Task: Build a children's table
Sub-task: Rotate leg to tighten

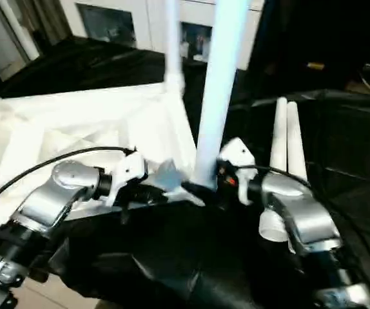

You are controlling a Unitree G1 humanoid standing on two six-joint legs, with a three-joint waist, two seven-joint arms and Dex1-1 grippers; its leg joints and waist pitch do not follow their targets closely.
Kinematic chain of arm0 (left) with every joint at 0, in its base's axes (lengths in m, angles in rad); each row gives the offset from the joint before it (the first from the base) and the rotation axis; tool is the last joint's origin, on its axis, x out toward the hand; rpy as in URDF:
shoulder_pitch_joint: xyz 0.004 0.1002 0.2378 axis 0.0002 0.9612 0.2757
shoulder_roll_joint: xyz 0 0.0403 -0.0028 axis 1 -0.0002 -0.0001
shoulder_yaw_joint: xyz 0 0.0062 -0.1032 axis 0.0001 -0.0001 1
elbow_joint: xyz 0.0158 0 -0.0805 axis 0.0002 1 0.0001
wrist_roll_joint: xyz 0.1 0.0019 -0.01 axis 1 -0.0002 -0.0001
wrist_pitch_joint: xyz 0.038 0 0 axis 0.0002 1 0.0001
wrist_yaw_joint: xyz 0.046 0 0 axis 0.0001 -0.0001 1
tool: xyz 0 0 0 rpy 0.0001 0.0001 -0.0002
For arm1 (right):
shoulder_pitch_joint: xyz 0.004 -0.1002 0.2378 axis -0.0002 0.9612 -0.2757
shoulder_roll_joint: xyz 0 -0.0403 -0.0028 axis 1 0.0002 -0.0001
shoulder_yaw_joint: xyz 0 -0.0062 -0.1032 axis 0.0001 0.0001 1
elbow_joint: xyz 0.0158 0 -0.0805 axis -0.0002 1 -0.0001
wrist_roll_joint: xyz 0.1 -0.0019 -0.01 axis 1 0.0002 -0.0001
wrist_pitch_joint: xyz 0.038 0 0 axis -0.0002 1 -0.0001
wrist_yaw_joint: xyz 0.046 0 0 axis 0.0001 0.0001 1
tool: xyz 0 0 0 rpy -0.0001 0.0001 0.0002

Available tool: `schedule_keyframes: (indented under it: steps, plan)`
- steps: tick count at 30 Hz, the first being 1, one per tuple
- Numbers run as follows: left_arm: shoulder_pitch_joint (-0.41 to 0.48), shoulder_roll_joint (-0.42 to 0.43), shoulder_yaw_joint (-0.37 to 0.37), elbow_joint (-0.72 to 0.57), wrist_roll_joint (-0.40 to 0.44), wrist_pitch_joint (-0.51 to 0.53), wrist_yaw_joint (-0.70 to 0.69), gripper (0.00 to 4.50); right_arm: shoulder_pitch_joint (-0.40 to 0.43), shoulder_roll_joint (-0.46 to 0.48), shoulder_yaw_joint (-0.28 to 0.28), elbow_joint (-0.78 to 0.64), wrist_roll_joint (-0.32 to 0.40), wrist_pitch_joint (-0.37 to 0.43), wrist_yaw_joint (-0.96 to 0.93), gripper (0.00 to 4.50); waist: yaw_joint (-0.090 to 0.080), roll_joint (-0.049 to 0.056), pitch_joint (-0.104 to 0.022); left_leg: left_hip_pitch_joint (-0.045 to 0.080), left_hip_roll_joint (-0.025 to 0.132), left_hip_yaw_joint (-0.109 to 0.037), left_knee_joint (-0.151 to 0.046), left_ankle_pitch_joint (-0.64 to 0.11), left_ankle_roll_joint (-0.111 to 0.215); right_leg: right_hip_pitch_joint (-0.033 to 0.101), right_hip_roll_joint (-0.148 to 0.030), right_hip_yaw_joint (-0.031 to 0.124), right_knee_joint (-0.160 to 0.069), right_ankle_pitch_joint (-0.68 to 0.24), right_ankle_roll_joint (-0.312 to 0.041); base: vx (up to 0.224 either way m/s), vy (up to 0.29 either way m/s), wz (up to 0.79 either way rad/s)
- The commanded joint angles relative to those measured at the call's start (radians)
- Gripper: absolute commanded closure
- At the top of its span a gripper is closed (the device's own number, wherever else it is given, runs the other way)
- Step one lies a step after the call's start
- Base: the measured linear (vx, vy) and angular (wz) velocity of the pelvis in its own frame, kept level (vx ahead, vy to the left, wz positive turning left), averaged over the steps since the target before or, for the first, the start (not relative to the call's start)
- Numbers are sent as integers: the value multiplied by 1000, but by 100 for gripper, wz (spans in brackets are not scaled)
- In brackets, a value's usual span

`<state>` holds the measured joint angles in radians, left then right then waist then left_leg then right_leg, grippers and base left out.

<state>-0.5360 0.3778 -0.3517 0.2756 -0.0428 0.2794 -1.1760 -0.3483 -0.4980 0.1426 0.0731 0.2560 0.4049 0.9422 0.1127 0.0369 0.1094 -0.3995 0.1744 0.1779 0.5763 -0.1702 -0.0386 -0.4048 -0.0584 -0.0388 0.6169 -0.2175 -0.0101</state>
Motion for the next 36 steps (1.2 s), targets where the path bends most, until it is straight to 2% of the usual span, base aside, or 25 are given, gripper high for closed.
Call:
schedule_keyframes:
  steps: [1, 2, 4, 7, 15, 18, 19, 21, 24, 25, 29, 32, 33, 34, 35, 36]
  plan:
    - [11, 0, -12, -45, -37, -20, -43, 450, 17, -4, 13, -34, 8, 11, 2, 3, -3, -9, -68, 26, 62, -19, -54, -77, 113, 50, -87, 46, -56, 65, -284, 0, 0, 0]
    - [11, 0, -12, -45, -37, -20, -43, 450, 17, -4, 13, -34, 8, 11, 2, 19, -3, -9, -69, 25, 62, -19, -53, -72, 113, 51, -87, 46, -55, 70, -284, 0, 0, 0]
    - [14, 2, -13, -49, -38, -18, -51, 450, 21, -1, 18, -41, 9, 19, 4, 19, -3, -9, -71, 26, 61, -19, -51, -61, 118, 51, -87, 45, -53, 87, -287, 0, 0, 0]
    - [14, 7, -14, -52, -39, -19, -55, 450, 27, -4, 29, -57, 9, 33, 14, 54, -3, -11, -70, 23, 59, -19, -50, -58, 120, 53, -87, 44, -52, 89, -286, 0, 0, 0]
    - [16, 9, -11, -47, -37, -16, -52, 450, 45, 6, 38, -59, 14, 47, 8, 121, -3, -9, -70, 23, 59, -20, -48, -54, 119, 53, -88, 44, -51, 89, -286, 0, 0, 0]
    - [3, -13, 0, -20, -31, 11, -11, 450, 58, 61, 19, -14, 1, 47, -76, 148, -5, -8, -70, 23, 59, -20, -49, -64, 112, 51, -88, 44, -51, 74, -288, 0, 0, 0]
    - [-2, -20, 3, -13, -29, 17, 2, 450, 58, 80, 11, 1, -4, 46, -105, 155, -7, -8, -68, 23, 59, -20, -51, -84, 103, 48, -89, 44, -55, 41, -287, 0, 0, 0]
    - [-25, -55, 16, 23, -18, 42, 63, 450, 50, 145, -15, 58, -14, 50, -207, 158, -12, -7, -66, 24, 58, -20, -54, -121, 78, 45, -91, 45, -60, -18, -287, 0, 0, 0]
    - [-108, -166, 37, 148, 36, 81, 258, 450, -12, 306, -76, 222, -35, 38, -450, 164, -22, -7, -62, 31, 55, -22, -61, -191, 22, 42, -94, 46, -75, -146, -276, -17, 3, 0]
    - [-108, -166, 37, 148, 36, 81, 258, 450, -12, 306, -76, 222, -35, 38, -450, 164, -25, -7, -57, 32, 55, -23, -65, -212, 5, 42, -95, 46, -80, -195, -261, -51, 8, 0]
    - [-108, -166, 37, 148, 36, 81, 258, 450, -12, 306, -76, 222, -35, 38, -450, 164, -23, -10, -58, 28, 55, -26, -71, -224, 6, 47, -96, 50, -86, -224, -207, 0, 0, 0]
    - [-123, -185, 41, 170, 43, 87, 291, 450, -26, 333, -88, 253, -37, 36, -496, 164, -23, -9, -59, 26, 55, -25, -70, -200, 15, 46, -95, 49, -84, -189, -208, 0, 0, 0]
    - [-140, -207, 49, 195, 48, 94, 331, 450, -43, 358, -99, 285, -42, 29, -542, 109, -24, -6, -57, 27, 55, -24, -70, -202, 14, 42, -94, 49, -84, -188, -213, 0, 0, 0]
    - [-176, -257, 57, 238, 51, 86, 386, 450, -86, 408, -97, 340, -43, 6, -577, 95, -29, -6, -54, 29, 53, -23, -71, -221, 4, 36, -94, 49, -88, -218, -218, 0, 0, 0]
    - [-200, -291, 59, 264, 52, 74, 418, 450, -119, 442, -90, 376, -45, -12, -595, 95, -32, -7, -54, 34, 50, -26, -72, -253, -10, 37, -97, 49, -93, -274, -219, 0, 0, 0]
    - [-211, -308, 60, 274, 50, 71, 428, 450, -136, 457, -85, 392, -50, -23, -606, 95, -30, -8, -54, 33, 51, -27, -73, -255, -13, 41, -98, 48, -95, -287, -213, 0, 0, 0]
